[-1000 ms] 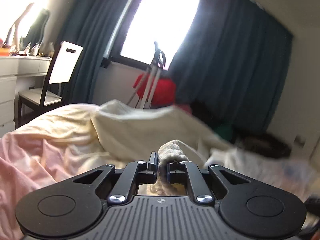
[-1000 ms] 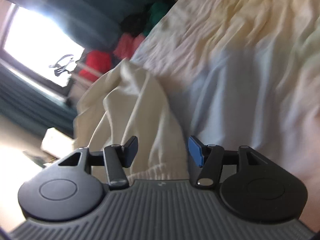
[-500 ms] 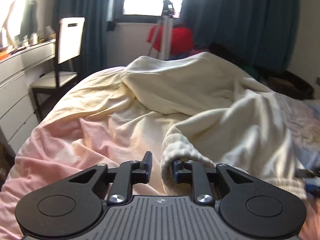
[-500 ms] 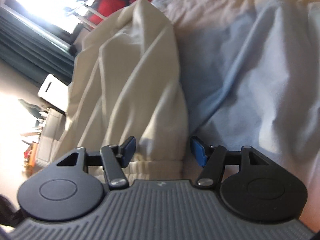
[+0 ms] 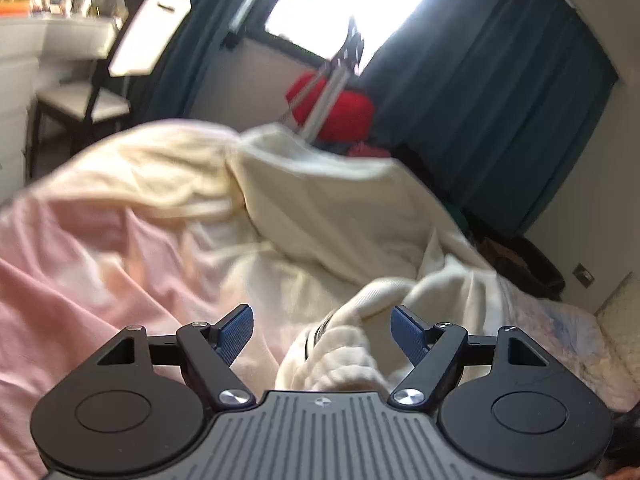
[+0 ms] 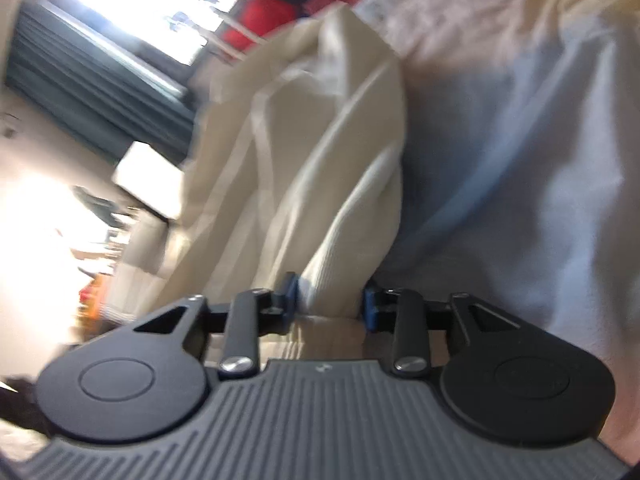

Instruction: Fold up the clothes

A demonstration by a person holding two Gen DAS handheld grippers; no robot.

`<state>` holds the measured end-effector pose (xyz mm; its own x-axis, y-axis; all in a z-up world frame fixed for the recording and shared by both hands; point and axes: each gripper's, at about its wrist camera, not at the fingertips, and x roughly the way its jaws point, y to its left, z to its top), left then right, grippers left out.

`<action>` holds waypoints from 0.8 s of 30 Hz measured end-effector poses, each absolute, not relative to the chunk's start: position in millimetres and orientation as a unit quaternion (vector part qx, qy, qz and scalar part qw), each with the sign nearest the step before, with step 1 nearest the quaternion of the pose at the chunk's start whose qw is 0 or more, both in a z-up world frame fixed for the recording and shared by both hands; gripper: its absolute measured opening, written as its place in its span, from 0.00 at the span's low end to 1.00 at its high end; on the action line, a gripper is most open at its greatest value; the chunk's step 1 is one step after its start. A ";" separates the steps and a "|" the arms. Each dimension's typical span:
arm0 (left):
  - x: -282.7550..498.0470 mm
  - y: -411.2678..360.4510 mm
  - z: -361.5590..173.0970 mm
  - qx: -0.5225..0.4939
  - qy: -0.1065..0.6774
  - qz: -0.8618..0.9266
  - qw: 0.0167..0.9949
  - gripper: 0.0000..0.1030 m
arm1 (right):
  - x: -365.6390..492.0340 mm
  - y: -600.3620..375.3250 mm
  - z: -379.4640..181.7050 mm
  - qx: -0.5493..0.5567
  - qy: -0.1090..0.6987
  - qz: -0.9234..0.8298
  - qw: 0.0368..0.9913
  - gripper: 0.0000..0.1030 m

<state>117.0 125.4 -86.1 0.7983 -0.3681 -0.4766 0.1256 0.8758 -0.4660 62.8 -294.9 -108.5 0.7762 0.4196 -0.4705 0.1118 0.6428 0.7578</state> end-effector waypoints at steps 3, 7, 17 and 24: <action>132.1 116.5 -108.8 -0.231 0.320 -0.149 0.907 0.72 | 59.9 -291.7 -104.7 0.404 0.324 0.088 0.851 0.34; 138.5 102.4 -124.8 -0.231 0.339 -0.143 0.901 0.70 | 69.6 -296.7 -127.1 0.414 0.361 0.038 0.835 0.38; 134.4 114.5 -96.9 -0.308 0.261 -0.074 0.912 0.15 | 64.9 -277.8 -125.2 0.417 0.345 0.102 0.834 0.23; 153.7 160.0 -13.2 -0.266 0.187 -0.035 0.945 0.13 | 56.7 -193.6 -100.4 0.426 0.348 0.186 0.814 0.09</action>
<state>153.7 160.0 -13.2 0.9277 -0.1647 -0.3350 -0.0342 0.8561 -0.5157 56.7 -193.6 -100.4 0.6880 0.6001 -0.4081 -0.0065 0.5674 0.8234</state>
